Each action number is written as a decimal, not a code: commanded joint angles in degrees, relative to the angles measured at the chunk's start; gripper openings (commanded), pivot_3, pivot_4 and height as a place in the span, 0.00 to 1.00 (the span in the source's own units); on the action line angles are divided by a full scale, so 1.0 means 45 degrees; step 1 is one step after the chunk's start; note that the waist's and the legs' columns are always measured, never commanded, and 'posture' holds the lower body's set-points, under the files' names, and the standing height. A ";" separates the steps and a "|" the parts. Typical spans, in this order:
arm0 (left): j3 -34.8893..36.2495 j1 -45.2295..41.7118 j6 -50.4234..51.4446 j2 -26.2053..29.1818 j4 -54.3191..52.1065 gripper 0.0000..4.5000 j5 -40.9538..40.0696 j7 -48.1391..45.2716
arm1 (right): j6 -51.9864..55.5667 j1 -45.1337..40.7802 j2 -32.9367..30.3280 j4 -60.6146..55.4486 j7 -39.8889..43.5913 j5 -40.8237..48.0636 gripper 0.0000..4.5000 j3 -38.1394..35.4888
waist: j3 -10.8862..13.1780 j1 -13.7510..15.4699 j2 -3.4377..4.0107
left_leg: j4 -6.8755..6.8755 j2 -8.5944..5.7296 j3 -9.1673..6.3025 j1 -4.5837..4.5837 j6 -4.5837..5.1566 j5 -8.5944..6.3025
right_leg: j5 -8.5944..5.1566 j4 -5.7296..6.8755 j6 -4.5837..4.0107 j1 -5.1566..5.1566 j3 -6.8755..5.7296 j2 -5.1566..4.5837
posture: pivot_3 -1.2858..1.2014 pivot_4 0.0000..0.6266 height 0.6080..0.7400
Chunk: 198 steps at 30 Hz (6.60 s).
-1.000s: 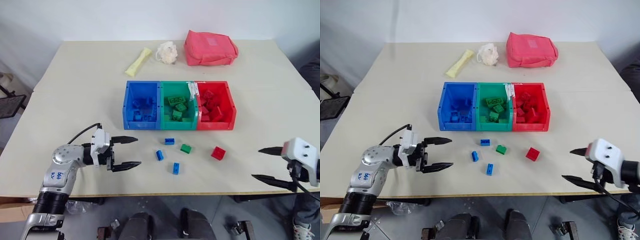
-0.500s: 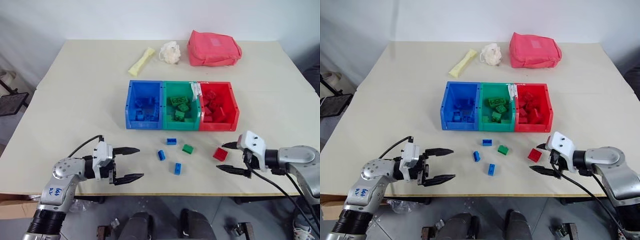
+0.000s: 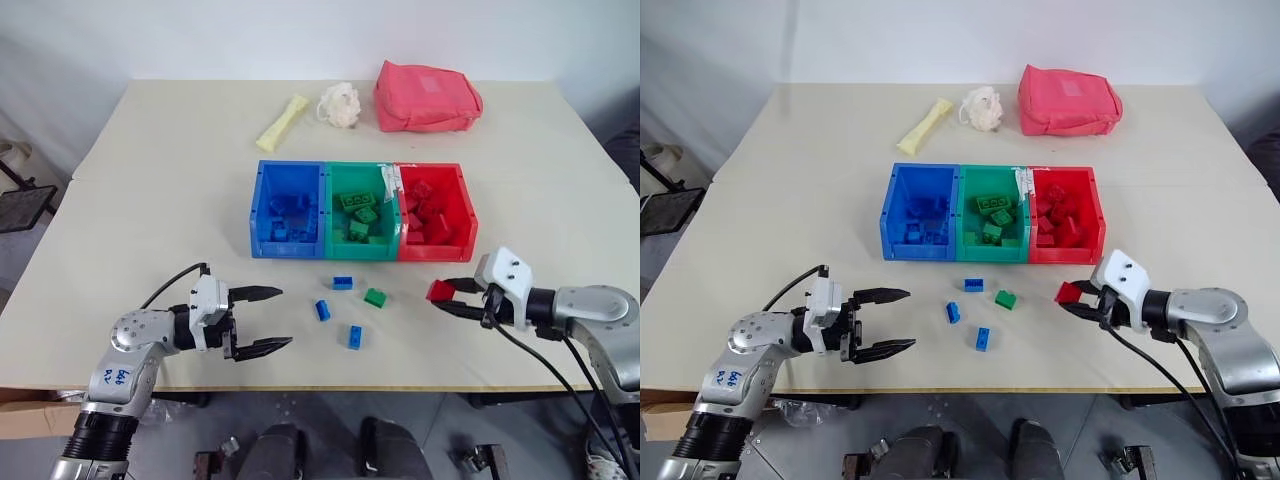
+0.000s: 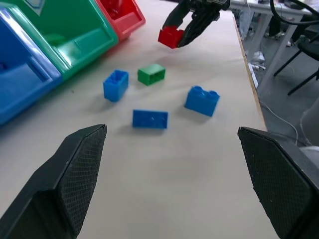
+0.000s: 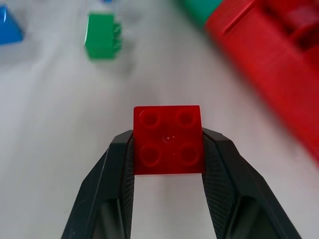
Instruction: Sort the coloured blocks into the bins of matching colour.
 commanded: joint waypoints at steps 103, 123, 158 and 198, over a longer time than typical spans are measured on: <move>0.0414 -0.1742 -0.2059 -0.0795 0.2501 1.00 0.0058 -0.0604 | -0.0703 -0.3338 0.1725 -0.0576 0.1370 0.0190 1.00 0.1701 | -0.0001 -0.0178 -0.0016 | 0.0016 -0.0021 -0.0045 -0.0018 0.0008 -0.0012 | -0.0005 0.0093 -0.0010 -0.0031 -0.0056 0.0006 | 0.52 0.24 1.00; -0.0300 -0.1047 -0.2547 0.0457 0.2088 1.00 0.0529 -0.1874 | -0.0259 0.0890 -0.1003 -0.3005 0.2398 0.0569 1.00 0.1217 | 0.0001 -0.0031 -0.0019 | 0.0020 0.0025 0.0005 0.0002 -0.0008 -0.0025 | -0.0005 0.0030 -0.0010 -0.0016 0.0004 -0.0030 | 0.52 0.24 1.00; 0.1595 0.1052 -0.0947 -0.1248 -0.2099 1.00 -0.0303 0.3707 | -0.0086 -0.3909 0.4187 -0.0878 -0.0011 -0.0964 0.32 0.4217 | 0.0001 -0.0060 -0.0019 | 0.0019 0.0009 -0.0035 -0.0001 -0.0012 -0.0026 | -0.0012 0.0070 -0.0023 -0.0026 0.0000 0.0013 | 0.52 0.24 1.00; -0.0100 -0.0719 -0.1135 -0.0033 0.1232 1.00 0.0083 -0.0531 | -0.0373 0.0520 0.0113 -0.2322 0.1626 0.0287 0.99 0.1097 | 0.0006 -0.0214 -0.0012 | 0.0008 0.0005 -0.0020 0.0002 -0.0014 -0.0026 | -0.0020 0.0058 -0.0036 -0.0021 -0.0024 0.0009 | 0.52 0.24 1.00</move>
